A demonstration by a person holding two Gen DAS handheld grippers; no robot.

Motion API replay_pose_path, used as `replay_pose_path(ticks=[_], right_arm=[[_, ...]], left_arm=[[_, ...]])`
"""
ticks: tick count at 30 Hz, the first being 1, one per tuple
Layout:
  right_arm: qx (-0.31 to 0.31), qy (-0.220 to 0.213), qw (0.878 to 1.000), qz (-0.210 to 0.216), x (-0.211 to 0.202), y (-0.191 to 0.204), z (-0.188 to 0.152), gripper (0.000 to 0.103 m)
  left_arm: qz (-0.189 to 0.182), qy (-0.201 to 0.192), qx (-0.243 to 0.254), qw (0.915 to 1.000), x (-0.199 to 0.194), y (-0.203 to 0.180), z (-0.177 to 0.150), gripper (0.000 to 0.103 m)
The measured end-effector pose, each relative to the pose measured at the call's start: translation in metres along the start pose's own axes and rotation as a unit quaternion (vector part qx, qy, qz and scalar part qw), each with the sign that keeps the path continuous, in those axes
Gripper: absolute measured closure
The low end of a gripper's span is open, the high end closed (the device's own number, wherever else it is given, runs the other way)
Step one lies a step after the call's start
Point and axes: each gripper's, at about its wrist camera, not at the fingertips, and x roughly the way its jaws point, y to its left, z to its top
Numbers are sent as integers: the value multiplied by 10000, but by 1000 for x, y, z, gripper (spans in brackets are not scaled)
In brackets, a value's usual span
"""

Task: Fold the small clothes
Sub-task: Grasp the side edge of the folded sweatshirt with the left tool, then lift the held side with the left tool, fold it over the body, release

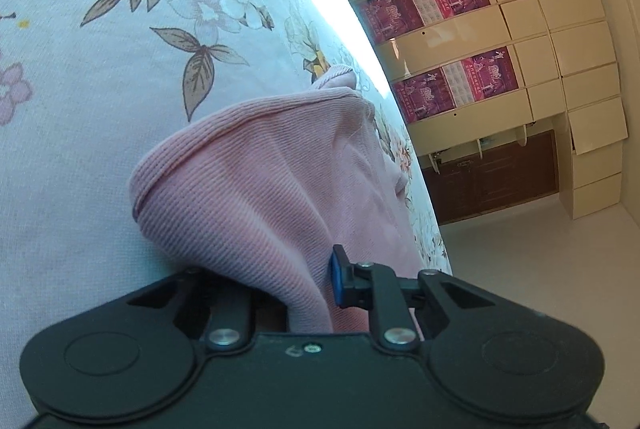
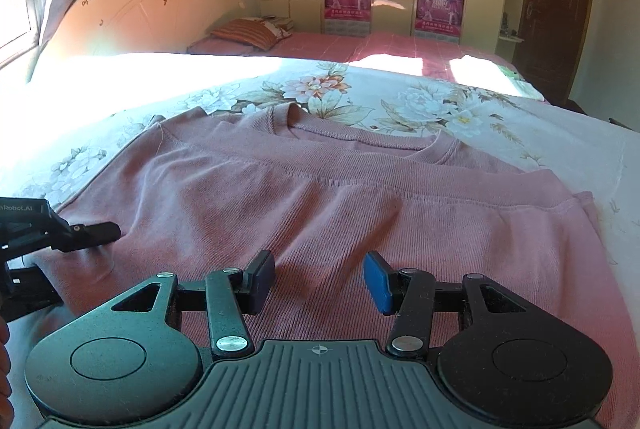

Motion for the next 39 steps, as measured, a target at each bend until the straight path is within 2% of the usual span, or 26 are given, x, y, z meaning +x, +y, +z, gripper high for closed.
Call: replay_pose_path(ticks=[6, 10, 12, 14, 18, 23, 25, 28, 30, 34, 39], right_arm=[[-228, -274, 9992, -171, 5, 5, -14, 53], [8, -164, 9998, -146, -4, 0, -4, 53], [136, -334, 9988, -337, -16, -4, -1, 53], [-6, -12, 9992, -406, -3, -4, -7, 53], [-31, -56, 9991, -431, 1, -2, -9, 53], [-79, -18, 9997, -226, 1, -9, -9, 50], [-53, 18, 10000, -80, 2, -14, -7, 50], [190, 5, 9993, 316, -2, -30, -3, 49], [560, -103, 9966, 587, -11, -49, -2, 49], [1002, -264, 9916, 772, -34, -97, -7, 49], [1504, -293, 9870, 474, -67, -164, -28, 49]], left_arm=[[181, -4, 376, 9991, -4, -13, 1, 90], [136, -54, 576, 9982, -11, -23, 1, 90], [129, -57, 642, 9978, -12, -23, 0, 90], [128, -47, 655, 9978, -11, -20, -2, 90], [87, -180, 513, 9985, -17, -21, -5, 91], [23, -397, 1394, 9894, -24, -67, -15, 92], [3, -490, 1866, 9812, -26, -91, -24, 92], [-101, -574, 2592, 9641, -25, -132, -46, 92], [-172, -553, 3087, 9494, -18, -159, -66, 92], [-402, -184, 3898, 9198, 10, -204, -118, 92], [-495, 521, 4522, 8890, 53, -223, -189, 92]])
